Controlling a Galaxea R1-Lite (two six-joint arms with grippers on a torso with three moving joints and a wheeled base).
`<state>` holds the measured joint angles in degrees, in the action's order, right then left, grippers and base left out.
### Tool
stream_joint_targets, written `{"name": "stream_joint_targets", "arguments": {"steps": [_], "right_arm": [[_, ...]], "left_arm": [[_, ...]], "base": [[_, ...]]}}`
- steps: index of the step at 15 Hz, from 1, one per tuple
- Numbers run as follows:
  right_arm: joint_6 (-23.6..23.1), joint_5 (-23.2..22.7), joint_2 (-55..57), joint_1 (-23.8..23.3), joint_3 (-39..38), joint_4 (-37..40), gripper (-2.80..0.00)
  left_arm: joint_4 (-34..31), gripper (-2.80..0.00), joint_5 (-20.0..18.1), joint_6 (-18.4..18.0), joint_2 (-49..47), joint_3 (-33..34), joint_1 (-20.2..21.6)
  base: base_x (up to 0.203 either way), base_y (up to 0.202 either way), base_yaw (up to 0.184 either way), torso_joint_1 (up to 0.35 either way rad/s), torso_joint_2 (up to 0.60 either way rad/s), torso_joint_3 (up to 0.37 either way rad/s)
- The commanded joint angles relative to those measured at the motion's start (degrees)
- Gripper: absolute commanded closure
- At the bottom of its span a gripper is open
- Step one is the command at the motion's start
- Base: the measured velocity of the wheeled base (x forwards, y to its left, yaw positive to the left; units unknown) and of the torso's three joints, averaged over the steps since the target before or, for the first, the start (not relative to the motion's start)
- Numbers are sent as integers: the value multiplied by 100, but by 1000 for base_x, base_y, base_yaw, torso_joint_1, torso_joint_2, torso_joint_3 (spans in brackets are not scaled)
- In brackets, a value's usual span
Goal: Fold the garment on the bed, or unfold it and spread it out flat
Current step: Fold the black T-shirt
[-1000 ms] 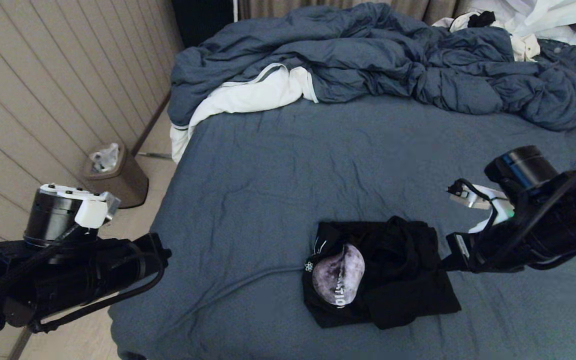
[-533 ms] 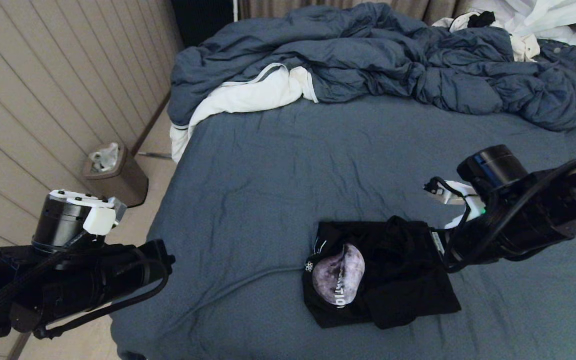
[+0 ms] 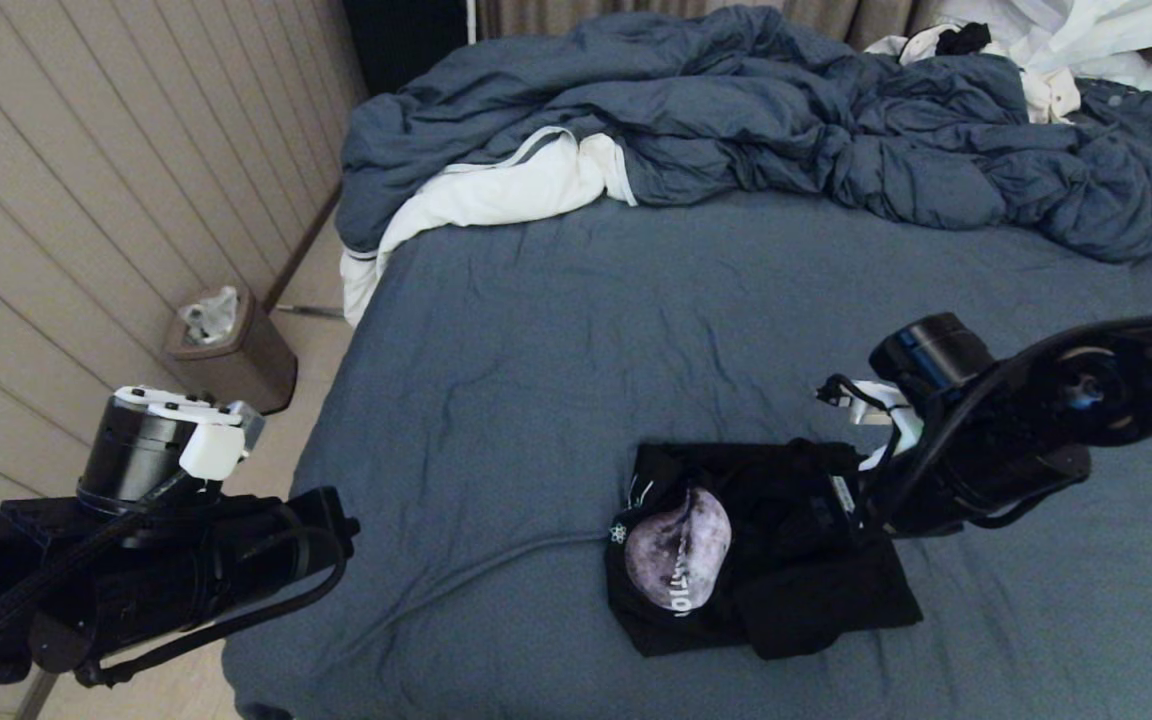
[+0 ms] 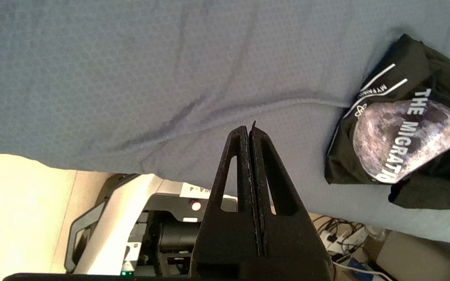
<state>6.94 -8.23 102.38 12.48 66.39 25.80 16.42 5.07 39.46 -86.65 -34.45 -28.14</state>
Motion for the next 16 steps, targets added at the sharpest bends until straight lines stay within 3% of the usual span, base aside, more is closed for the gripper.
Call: {"name": "stream_joint_targets", "arguments": {"steps": [1, 5, 6, 13, 16], "right_arm": [[-8, 19, 281, 0, 11, -1, -280], [-11, 78, 714, -6, -108, -320, -280], [-8, 95, 862, -2, -131, -423, 0], [-9, 94, 1023, -95, -155, -918, 0], [-35, 91, 898, -466, 74, -899, 0]], "left_arm": [[10, 0, 3, 27, -28, 0, 1], [10, 0, -6, 103, -36, -9, -8], [10, 0, -15, 114, -43, -9, -20], [10, 0, -15, 150, -229, -18, -69], [10, 0, -15, 150, -312, -18, -78]], "base": [[0, 0, 0, 0, 0, 0], [0, 0, 0, 0, 0, 0], [0, 0, 0, 0, 0, 0], [0, 0, 0, 0, 0, 0], [0, 0, 0, 0, 0, 0]]}}
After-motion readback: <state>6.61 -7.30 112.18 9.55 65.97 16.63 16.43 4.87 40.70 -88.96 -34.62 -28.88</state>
